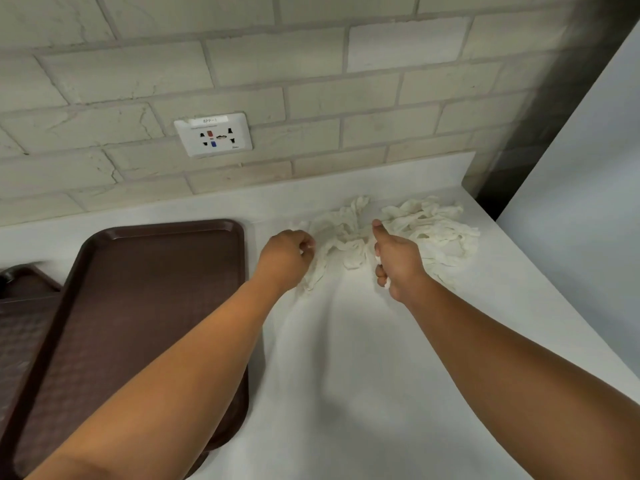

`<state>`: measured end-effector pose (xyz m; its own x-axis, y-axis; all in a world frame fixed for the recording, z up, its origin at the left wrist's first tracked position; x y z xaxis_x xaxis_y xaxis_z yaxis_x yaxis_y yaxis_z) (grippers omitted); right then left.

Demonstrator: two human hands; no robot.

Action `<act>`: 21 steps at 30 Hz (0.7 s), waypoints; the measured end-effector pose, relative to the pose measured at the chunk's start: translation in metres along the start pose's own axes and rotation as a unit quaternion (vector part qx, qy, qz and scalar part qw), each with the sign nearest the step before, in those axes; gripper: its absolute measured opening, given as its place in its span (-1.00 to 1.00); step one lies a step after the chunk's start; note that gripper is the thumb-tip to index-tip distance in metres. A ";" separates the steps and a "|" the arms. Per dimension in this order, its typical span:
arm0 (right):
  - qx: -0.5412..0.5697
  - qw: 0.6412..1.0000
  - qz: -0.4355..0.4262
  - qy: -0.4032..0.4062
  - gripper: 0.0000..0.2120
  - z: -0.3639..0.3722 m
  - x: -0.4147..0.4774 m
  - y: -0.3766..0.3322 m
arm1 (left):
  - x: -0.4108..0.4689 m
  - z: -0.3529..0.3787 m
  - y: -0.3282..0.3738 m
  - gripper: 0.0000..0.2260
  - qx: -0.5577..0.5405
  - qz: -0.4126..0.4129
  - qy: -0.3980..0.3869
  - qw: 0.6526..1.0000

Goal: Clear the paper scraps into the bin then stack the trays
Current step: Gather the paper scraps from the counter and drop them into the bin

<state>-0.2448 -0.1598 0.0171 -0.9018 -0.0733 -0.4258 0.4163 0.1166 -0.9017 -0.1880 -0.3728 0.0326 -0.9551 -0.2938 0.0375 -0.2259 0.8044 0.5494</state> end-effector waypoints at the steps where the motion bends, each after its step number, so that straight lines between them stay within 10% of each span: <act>1: -0.016 1.000 -0.009 0.006 -0.50 -0.005 0.001 0.002 | 0.000 0.015 -0.010 -0.70 0.044 -0.018 -0.046 0.998; 5: -0.035 0.999 -0.025 0.008 -0.52 -0.017 0.000 0.011 | -0.009 0.055 -0.020 -0.41 0.164 -0.006 -0.099 0.981; 10: -0.022 0.999 -0.033 0.002 -0.53 -0.025 -0.010 0.015 | -0.012 0.054 -0.009 -0.82 0.100 0.047 -0.023 0.994; 21: -0.040 0.999 -0.030 0.015 -0.64 -0.037 -0.024 0.012 | -0.023 -0.019 0.014 -0.66 -0.341 -0.073 0.025 0.937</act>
<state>-0.2222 -0.1203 0.0190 -0.9281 -0.0531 -0.3686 0.3527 0.1923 -0.9158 -0.1659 -0.3646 0.0552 -0.9097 -0.4123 -0.0502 -0.1622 0.2412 0.9568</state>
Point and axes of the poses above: each hand's wrist, its own x-axis towards the middle knuckle, its own z-axis out of the palm, y = z × x, the point moved 7 cm from there along x, towards the middle knuckle
